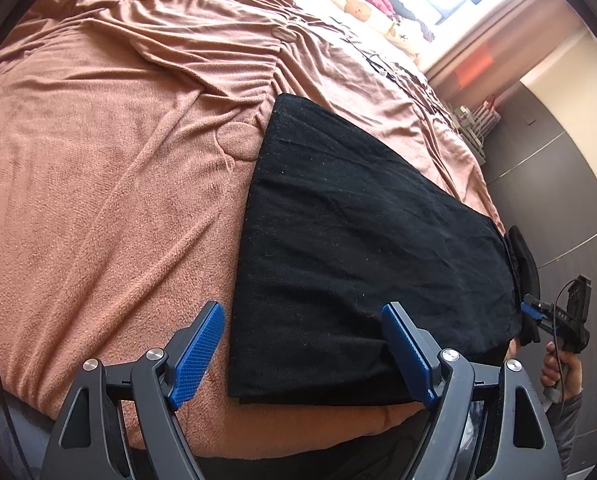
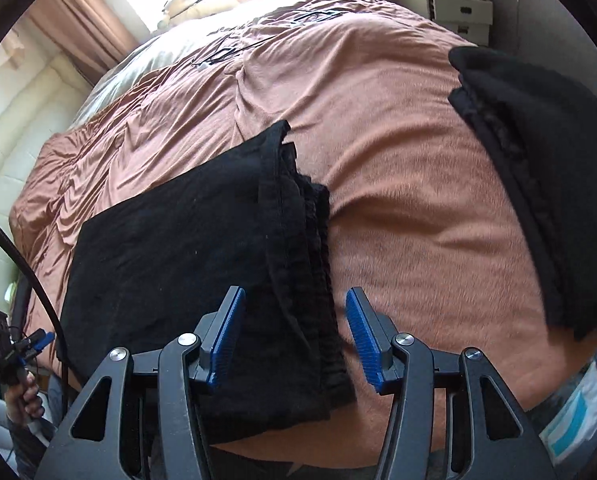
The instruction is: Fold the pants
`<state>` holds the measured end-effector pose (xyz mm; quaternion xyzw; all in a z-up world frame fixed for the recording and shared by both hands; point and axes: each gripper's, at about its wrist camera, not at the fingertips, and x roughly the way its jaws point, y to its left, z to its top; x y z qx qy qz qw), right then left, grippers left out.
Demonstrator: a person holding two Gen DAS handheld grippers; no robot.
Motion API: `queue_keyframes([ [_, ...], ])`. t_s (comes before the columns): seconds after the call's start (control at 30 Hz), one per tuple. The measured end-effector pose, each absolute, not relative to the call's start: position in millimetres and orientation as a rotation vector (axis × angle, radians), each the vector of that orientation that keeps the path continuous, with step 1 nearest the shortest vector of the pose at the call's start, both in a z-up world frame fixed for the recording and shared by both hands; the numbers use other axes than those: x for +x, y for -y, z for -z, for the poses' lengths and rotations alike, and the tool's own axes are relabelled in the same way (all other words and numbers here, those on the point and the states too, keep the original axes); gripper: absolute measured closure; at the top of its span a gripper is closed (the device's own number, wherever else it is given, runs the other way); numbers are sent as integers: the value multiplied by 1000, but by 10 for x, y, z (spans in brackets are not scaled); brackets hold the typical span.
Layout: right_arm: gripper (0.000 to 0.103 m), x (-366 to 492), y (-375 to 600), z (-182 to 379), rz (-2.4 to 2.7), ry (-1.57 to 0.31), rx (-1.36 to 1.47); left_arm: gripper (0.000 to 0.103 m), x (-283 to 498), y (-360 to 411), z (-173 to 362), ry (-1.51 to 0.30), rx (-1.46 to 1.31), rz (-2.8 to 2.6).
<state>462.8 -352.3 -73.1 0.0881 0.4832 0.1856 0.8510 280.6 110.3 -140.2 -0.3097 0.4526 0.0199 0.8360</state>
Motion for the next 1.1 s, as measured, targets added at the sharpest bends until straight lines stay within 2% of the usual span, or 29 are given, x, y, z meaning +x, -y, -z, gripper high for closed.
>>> queue_keyframes([
  [0.37,53,4192,3953,1098,-408,-1020,492,26,2664,-1139,1522,-973,-701,-43],
  [0.47,53,4095,4024,1168,-439,-1007,582,31,2643,-1140,1559,-980,-721,-34],
  [0.77,52,4088,3989,1561,-494,-1040,758,33,2621,-1107,1654,-990,-748,-14],
  [0.9,52,4083,4084,1546,-495,-989,807,33,2605,-1134,1666,-983,-770,-8],
  [1.03,66,3993,4195,1447,-495,-910,821,36,2581,-1180,1684,-970,-799,-13],
  [1.1,66,3938,4195,1467,-493,-907,808,37,2585,-1198,1706,-967,-820,-12],
])
